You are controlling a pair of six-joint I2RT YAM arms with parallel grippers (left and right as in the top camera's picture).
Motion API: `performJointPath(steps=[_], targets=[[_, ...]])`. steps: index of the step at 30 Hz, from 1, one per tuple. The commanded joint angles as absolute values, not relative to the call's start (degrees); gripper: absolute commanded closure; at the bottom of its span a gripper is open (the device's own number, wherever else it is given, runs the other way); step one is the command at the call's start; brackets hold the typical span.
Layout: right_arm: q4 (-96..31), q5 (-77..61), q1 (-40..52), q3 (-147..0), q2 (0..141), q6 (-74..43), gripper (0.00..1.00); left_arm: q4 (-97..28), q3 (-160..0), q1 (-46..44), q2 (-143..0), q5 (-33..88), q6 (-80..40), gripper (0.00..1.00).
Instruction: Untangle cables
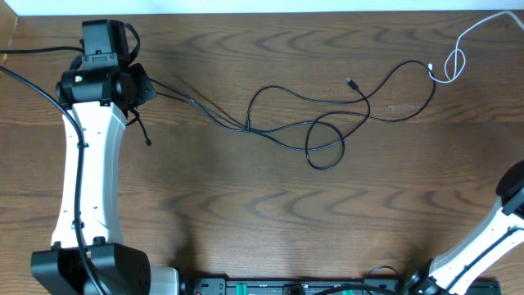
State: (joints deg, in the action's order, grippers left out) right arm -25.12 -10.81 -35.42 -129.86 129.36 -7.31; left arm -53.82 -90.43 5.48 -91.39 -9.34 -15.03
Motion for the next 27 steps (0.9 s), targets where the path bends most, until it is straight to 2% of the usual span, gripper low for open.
performJointPath(steps=[1,2,3,4,5,10,14,18,23,24,27], targets=[[-25.6,-9.3,-37.2,-130.2,130.8,-8.3,0.98,-54.0,-89.8,5.7,-91.4,-9.4,-15.4,0.93],[-26.2,-9.3,-37.4,-130.2,131.5,-8.3,0.86,-53.9,-89.8,5.7,-91.4,-9.4,-15.4,0.93],[-26.6,-9.3,-37.5,-130.2,132.3,-8.2,0.65,-53.9,-89.8,5.7,-91.4,-9.4,-15.4,0.93],[-27.0,-9.3,-37.5,-130.2,133.0,-8.2,0.36,-53.9,-89.8,5.7,-91.4,-9.4,-15.4,0.93],[-27.6,-9.3,-37.5,-130.2,133.6,-8.1,0.01,-53.9,-89.8,5.7,-91.4,-9.4,-15.4,0.93],[-32.1,-9.6,-37.1,-130.2,134.6,-8.1,0.01,-53.9,-89.8,5.7,-91.4,-9.4,-15.4,0.93],[-37.9,-15.8,-36.6,-130.2,134.2,-7.9,0.01,-53.9,-89.8,5.7,-91.4,-9.4,-15.4,0.92],[-46.3,-21.6,-35.0,-129.5,134.3,-4.5,0.01,-53.9,-89.8,5.7,-91.4,-8.9,-15.4,0.92],[-49.6,-21.4,-30.7,-125.6,134.3,0.4,0.01,-53.9,-89.8,5.7,-91.4,-7.9,-15.3,0.93],[-49.6,-21.1,-29.9,-124.4,134.3,0.5,0.02,-53.9,-89.8,5.7,-91.4,-7.9,-15.3,0.92],[-47.5,-18.2,-27.1,-118.4,134.3,-2.5,0.14,-54.0,-89.8,5.7,-91.4,-7.9,-15.3,0.93]])
